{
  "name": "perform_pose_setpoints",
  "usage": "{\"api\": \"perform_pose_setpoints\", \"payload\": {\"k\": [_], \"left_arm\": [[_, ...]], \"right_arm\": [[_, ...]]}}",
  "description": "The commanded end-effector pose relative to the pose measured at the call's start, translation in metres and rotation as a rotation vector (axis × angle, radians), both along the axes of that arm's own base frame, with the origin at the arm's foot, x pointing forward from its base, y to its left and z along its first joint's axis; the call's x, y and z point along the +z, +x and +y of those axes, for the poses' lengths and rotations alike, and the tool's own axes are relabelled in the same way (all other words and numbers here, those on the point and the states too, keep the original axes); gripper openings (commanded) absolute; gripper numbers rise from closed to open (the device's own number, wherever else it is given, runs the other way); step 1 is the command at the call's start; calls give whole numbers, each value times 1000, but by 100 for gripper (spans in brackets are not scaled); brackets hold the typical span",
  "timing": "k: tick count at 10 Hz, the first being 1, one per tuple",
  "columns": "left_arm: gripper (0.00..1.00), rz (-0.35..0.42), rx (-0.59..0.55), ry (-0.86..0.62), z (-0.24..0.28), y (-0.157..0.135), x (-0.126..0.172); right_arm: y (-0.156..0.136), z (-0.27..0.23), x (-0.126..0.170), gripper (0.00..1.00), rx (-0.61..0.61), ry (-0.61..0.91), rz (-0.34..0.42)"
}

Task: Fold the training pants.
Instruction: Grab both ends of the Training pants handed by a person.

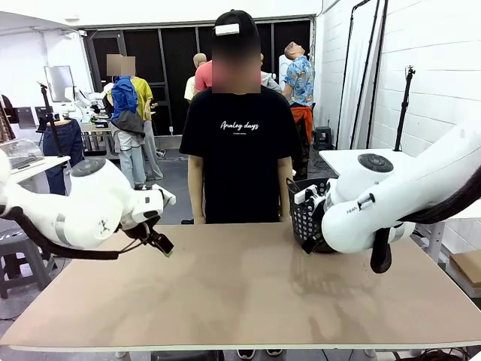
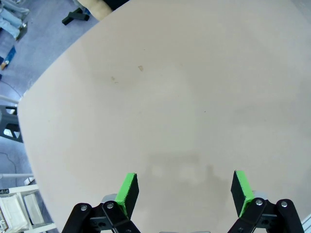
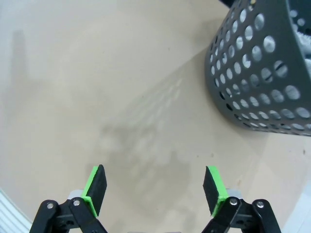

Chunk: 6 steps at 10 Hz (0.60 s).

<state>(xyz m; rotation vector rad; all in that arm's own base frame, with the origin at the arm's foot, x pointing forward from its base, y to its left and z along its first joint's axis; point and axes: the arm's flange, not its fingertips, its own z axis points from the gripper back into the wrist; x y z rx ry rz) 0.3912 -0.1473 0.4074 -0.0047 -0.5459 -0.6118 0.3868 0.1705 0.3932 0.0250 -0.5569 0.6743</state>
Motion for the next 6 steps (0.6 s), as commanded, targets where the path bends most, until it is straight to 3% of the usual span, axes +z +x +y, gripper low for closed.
{"api": "perform_pose_setpoints", "payload": {"k": [1,6], "left_arm": [[100,12,37,-4,5,-23,39],[100,-12,11,-53,3,-55,113]], "right_arm": [[-19,-9,38,100,24,11,26],[-50,-17,108,100,28,57,-73]]}}
